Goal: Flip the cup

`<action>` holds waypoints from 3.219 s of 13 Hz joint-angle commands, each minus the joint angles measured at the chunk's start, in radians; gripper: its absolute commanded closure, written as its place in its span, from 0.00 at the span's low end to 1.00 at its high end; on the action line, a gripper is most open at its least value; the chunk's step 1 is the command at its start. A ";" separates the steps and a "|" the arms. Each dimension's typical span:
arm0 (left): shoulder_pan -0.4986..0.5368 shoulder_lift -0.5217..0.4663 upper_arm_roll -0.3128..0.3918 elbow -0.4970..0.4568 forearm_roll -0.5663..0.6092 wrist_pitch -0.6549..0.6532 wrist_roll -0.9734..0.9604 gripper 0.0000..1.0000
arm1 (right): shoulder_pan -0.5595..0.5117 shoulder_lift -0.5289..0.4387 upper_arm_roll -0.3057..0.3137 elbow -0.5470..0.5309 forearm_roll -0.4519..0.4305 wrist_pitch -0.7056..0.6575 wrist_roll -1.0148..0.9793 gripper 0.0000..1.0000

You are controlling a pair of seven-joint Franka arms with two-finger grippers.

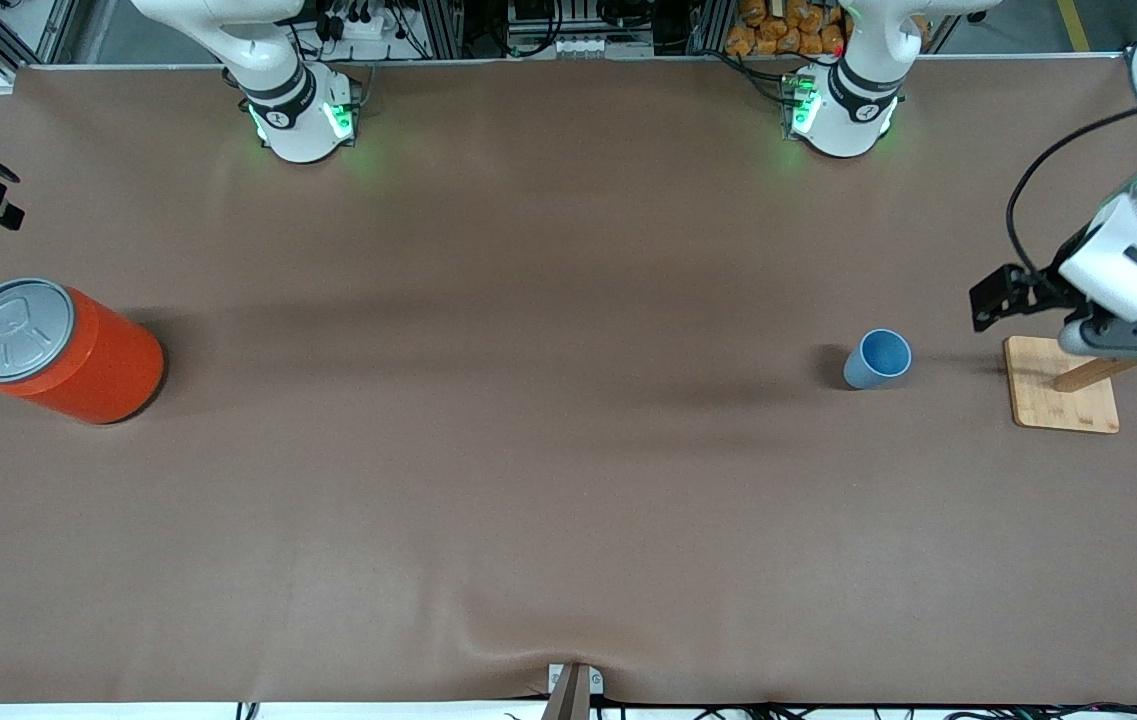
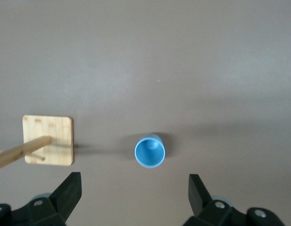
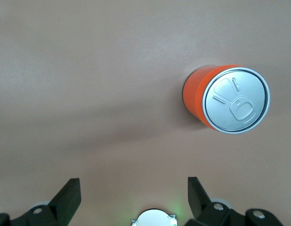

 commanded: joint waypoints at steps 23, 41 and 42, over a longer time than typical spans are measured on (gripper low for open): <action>-0.002 -0.125 0.151 -0.002 -0.061 -0.097 0.072 0.00 | -0.005 0.001 0.008 0.013 -0.002 -0.006 0.016 0.00; -0.004 -0.121 0.082 0.010 -0.053 -0.103 -0.014 0.00 | -0.005 0.001 0.008 0.013 -0.002 -0.006 0.016 0.00; 0.004 -0.122 0.083 0.024 -0.054 -0.113 -0.011 0.00 | -0.005 0.001 0.008 0.013 -0.002 -0.006 0.016 0.00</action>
